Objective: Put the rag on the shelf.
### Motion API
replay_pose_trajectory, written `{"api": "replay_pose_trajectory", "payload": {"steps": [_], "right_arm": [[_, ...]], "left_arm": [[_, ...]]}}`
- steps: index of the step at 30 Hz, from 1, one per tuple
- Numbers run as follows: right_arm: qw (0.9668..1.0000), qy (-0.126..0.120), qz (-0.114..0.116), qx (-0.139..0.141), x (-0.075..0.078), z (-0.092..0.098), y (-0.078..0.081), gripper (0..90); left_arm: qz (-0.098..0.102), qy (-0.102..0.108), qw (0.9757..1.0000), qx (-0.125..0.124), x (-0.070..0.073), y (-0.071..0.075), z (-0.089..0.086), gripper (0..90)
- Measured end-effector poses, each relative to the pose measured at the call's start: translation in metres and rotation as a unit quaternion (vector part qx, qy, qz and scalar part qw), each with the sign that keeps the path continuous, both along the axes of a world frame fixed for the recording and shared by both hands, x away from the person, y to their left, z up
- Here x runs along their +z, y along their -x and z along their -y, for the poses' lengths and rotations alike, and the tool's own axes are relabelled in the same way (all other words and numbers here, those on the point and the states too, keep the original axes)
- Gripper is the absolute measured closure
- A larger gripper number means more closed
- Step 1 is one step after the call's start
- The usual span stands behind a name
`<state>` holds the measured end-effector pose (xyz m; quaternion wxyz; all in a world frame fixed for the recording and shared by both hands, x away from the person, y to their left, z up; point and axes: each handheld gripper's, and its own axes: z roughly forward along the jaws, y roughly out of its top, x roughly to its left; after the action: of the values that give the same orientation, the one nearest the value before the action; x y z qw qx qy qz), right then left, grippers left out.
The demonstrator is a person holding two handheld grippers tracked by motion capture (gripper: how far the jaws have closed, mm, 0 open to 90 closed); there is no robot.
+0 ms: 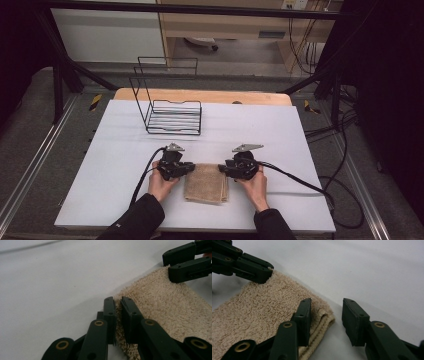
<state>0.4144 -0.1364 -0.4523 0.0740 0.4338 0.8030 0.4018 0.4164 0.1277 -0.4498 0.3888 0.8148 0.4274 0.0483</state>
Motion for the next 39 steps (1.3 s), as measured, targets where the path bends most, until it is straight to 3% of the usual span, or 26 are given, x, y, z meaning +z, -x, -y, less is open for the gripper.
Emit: {"api": "replay_pose_trajectory", "payload": {"steps": [9, 14, 25, 31, 39], "right_arm": [[0.9998, -0.013, -0.015, 0.001, -0.002, -0.002, 0.001, 69.1], [0.9994, -0.023, -0.027, 0.006, -0.004, -0.004, 0.001, 79.7], [0.9987, -0.033, -0.038, -0.004, -0.002, -0.003, 0.002, 83.0], [0.9990, -0.037, -0.026, -0.004, 0.002, -0.002, 0.004, 83.0], [0.9979, -0.065, -0.004, 0.000, 0.018, 0.004, 0.012, 82.9]], "left_arm": [[0.007, -0.007, 0.9999, 0.000, 0.000, 0.001, 0.002, 82.0], [0.006, -0.006, 1.0000, 0.000, 0.000, 0.002, 0.002, 83.3], [0.010, 0.001, 0.9999, -0.004, 0.002, 0.001, 0.000, 85.7], [0.019, 0.021, 0.9996, -0.006, 0.010, 0.003, -0.004, 85.8], [0.038, 0.044, 0.9982, -0.012, 0.024, 0.010, -0.009, 85.7]]}}
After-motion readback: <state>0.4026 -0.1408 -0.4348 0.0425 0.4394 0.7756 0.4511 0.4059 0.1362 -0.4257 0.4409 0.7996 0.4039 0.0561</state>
